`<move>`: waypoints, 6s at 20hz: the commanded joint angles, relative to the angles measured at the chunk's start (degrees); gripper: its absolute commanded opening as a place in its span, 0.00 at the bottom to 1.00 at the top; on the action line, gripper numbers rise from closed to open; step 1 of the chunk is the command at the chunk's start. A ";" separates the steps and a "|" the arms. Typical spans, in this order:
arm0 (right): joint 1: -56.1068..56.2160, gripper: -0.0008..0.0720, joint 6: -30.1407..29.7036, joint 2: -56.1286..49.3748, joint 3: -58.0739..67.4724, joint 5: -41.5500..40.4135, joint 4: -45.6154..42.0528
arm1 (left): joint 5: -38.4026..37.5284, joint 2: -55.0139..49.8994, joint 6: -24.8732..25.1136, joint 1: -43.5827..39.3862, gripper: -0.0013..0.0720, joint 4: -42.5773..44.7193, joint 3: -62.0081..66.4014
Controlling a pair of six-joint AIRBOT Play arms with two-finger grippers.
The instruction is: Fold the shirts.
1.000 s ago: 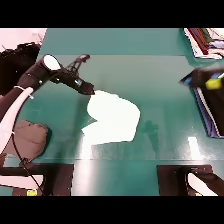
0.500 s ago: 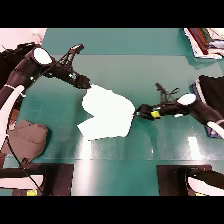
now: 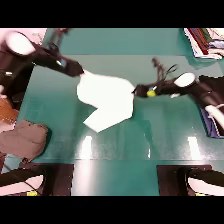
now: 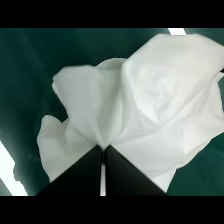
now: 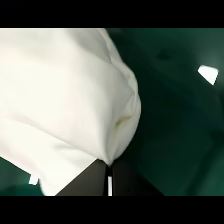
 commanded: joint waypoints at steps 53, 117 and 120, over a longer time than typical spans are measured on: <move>-23.21 0.58 13.64 0.55 11.63 18.34 -22.75 | 16.33 -22.77 -2.34 12.44 0.63 -14.53 -14.10; -22.88 0.03 12.81 -16.41 25.94 16.15 -26.32 | 3.74 -22.82 -4.02 13.11 0.05 -2.80 8.00; -22.91 0.05 12.79 -18.80 25.97 10.71 -19.37 | 3.76 -24.24 -4.50 14.03 0.47 -2.16 8.04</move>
